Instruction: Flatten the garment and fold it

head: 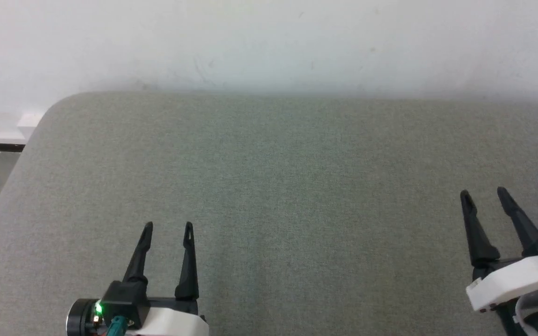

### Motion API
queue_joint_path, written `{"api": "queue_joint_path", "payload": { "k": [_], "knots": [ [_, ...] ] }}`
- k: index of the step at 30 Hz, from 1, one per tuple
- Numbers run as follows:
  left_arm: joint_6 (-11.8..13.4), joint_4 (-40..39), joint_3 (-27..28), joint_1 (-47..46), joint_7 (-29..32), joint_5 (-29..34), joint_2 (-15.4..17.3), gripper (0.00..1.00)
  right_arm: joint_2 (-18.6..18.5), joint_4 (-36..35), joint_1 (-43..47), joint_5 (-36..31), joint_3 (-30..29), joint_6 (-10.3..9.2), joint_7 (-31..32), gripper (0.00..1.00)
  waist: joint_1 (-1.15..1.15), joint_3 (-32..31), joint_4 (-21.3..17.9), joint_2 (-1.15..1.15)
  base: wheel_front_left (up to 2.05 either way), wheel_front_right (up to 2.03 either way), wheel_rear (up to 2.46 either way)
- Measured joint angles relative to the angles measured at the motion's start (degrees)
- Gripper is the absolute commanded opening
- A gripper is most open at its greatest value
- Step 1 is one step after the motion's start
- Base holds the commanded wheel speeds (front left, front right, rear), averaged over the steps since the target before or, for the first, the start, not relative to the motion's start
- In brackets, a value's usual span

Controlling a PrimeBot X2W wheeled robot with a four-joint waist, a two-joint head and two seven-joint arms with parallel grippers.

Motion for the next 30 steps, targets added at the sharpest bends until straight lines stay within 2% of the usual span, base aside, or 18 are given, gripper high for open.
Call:
{"api": "queue_joint_path", "payload": {
  "k": [8, 13, 17, 28, 29, 30],
  "knots": [
    [0.1, 1.1, -0.6, 0.0, 0.0, 0.5, -0.5, 1.0, 4.3, -0.4, 3.9, -2.7, -0.7, 0.0, -3.3, 1.0, 0.01, -0.2, 0.8, 0.0, 0.0, 0.0, 0.0],
    [0.1, 1.3, -0.3, 0.1, 0.0, 0.5, -1.0, 1.0, 5.7, 1.1, 5.5, -6.4, -2.9, 0.0, -7.4, 1.0, 0.01, -0.2, 0.9, 0.0, 0.0, 0.0, 0.0],
    [-0.1, 1.5, -0.2, 1.8, 0.0, 0.5, -1.5, 1.0, 6.1, 2.6, 6.6, -8.7, -3.5, 0.0, -9.8, 1.0, 0.01, -0.2, 0.8, 0.0, 0.0, 0.0, 0.0],
    [-2.4, 2.4, 0.0, 2.4, 0.0, 0.8, -3.3, 1.0, 6.2, 6.8, 7.0, -8.0, -4.4, 0.0, -12.4, 1.0, 0.01, -0.1, 0.7, 0.0, 0.0, 0.0, 0.0],
    [-2.4, 2.2, 0.2, 2.4, 0.0, 1.2, -3.3, 0.0, 6.2, 7.0, 7.0, -7.9, -4.4, 0.0, -12.4, 0.0, 0.01, -0.1, 0.7, 0.0, 0.0, 0.0, 0.0],
    [-2.4, 2.2, 0.3, 2.3, 0.0, 1.3, -3.3, 0.0, 6.2, 7.0, 7.0, -7.9, -4.4, 0.0, -12.3, 0.0, 0.01, -0.1, 0.7, 0.0, 0.0, 0.0, 0.0]
  ]
}}
